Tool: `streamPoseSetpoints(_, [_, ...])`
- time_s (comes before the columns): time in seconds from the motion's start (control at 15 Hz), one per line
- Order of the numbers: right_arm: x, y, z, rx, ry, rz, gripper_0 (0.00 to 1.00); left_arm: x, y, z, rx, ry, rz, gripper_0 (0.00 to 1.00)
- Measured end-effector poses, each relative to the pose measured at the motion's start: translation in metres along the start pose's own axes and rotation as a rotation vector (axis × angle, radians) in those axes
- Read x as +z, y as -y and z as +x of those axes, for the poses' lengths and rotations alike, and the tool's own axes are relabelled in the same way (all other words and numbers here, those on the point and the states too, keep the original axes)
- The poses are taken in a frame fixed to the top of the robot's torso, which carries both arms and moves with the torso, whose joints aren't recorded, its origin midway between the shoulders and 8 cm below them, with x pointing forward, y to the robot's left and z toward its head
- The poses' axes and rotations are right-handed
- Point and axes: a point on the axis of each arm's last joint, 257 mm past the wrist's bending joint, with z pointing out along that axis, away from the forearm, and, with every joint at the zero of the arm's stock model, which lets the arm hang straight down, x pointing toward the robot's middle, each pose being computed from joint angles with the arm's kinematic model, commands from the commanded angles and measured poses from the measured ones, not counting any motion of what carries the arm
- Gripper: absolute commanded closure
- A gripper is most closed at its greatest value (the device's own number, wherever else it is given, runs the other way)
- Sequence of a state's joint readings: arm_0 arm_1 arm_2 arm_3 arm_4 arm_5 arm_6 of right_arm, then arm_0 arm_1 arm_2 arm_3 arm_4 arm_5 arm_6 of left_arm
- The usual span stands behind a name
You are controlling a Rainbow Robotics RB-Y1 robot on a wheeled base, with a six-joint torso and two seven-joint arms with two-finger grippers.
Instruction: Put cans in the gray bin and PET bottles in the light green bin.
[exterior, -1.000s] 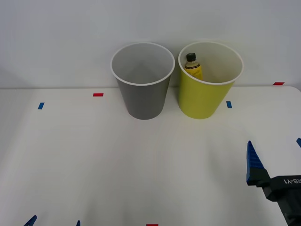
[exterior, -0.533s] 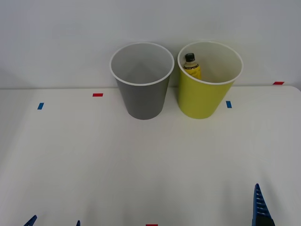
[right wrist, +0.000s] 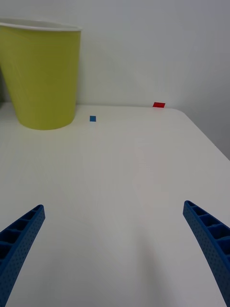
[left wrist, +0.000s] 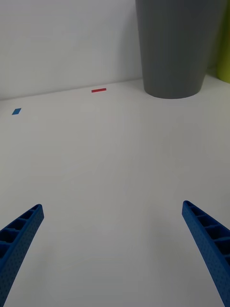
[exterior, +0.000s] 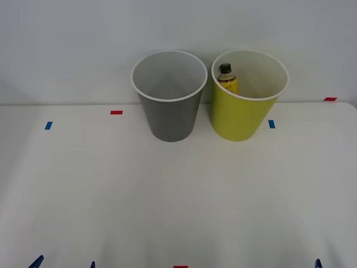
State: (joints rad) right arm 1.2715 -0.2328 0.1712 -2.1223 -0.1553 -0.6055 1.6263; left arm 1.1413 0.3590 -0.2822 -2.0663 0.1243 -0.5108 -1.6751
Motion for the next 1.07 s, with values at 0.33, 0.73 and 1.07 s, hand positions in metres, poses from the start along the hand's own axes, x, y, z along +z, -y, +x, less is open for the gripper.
streamPoseSetpoints(0.33, [-0.011,-0.016,0.016,0.060,-0.019,-0.021,0.00,0.000,0.000,0.000,0.000,0.000,0.000,0.00])
streamPoseSetpoints(0.73, [-0.013,-0.028,0.017,0.100,-0.022,-0.033,0.00,0.000,0.000,0.000,0.000,0.000,0.000,0.00])
streamPoseSetpoints(1.07, [-0.013,-0.029,0.016,0.105,-0.021,-0.031,0.00,0.000,0.000,0.000,0.000,0.000,0.000,0.00])
